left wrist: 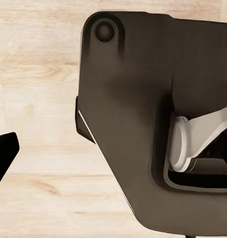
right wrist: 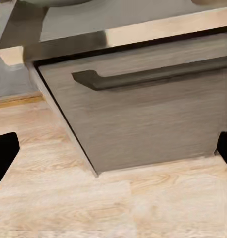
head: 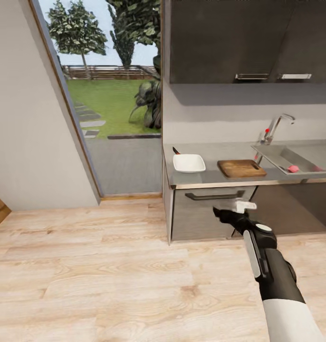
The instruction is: In the kitchen, take the Vidalia onion out of the sink, dice it on the chopping board with the paring knife, put the diced onion into the bowl on the countertop, then place both the paring knife and the chopping board into the sink.
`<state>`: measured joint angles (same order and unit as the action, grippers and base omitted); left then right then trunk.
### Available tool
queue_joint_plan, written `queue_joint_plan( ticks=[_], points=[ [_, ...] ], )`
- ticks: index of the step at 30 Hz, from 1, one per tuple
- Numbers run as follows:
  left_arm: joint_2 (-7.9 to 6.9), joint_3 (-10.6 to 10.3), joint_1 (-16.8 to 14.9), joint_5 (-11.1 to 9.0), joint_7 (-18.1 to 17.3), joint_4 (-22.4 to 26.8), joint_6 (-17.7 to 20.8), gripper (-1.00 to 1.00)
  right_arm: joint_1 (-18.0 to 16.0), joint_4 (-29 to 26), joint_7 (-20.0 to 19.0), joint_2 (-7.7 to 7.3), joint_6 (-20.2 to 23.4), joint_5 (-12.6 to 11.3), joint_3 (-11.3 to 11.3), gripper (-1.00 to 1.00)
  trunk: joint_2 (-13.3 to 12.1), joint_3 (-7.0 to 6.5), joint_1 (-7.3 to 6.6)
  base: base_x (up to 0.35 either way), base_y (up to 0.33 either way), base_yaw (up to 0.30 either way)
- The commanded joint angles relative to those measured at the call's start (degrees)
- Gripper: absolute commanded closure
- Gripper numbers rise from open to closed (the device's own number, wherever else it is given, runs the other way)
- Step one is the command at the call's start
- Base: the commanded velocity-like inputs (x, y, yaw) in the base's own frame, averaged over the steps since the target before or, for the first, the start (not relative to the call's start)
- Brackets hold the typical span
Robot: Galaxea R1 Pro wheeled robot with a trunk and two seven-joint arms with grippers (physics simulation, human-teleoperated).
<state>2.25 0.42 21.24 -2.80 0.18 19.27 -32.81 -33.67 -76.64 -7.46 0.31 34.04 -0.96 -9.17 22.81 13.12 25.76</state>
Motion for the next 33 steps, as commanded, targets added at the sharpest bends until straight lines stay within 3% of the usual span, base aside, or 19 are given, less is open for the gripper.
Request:
queue_joint_plan(
  ticks=[1, 7, 12, 16, 23, 28, 33],
  points=[
    [-0.03, 0.02, 0.03, -0.34, -0.01, 0.17, -0.06, -1.00, 4.16, -0.21, -0.98, -0.30, -0.02, 1.37, -0.14, -1.00, 0.10, 0.10, 0.02, -0.023, 0.000, 0.000],
    [-0.16, 0.02, 0.03, -0.43, 0.00, 0.23, -0.09, -1.00, 9.35, 1.15, -3.73, -0.89, -2.22, 5.12, -0.21, -1.00, 0.10, 0.10, 0.02, -0.008, 0.000, 0.000],
    [-0.30, 0.02, 0.03, -0.39, 0.00, 0.24, -0.02, -1.00, 11.73, 8.67, -4.83, -1.25, -6.92, 6.73, -0.22, -1.00, 0.10, 0.10, 0.02, -0.001, 0.000, 0.000],
    [-0.93, 0.02, 0.03, -0.37, 0.01, 0.18, 0.09, -1.00, 12.40, 24.06, -5.01, -1.76, -16.50, 9.29, -0.23, -1.00, 0.10, 0.10, 0.02, 0.000, 0.000, 0.000],
    [-1.78, 0.02, 0.03, -0.44, 0.02, 0.01, 0.27, -1.00, 12.59, 45.84, -3.63, -2.05, -30.92, 14.40, -0.27, -1.00, 0.10, 0.10, 0.02, 0.000, 0.000, 0.000],
    [-2.56, 0.02, 0.03, -0.51, 0.03, -0.60, 0.29, -1.00, 12.61, 63.91, -1.47, -3.01, -40.31, 15.24, -0.25, -1.00, 0.10, 0.10, 0.02, 0.000, 0.000, 0.000],
    [-2.76, 0.00, 0.03, -0.51, -0.03, -3.20, 0.22, -1.00, 12.66, 73.13, -0.48, -3.18, -45.85, 15.30, -0.12, -1.00, 0.10, 0.10, 0.02, 0.000, 0.000, 0.000]
  ],
)
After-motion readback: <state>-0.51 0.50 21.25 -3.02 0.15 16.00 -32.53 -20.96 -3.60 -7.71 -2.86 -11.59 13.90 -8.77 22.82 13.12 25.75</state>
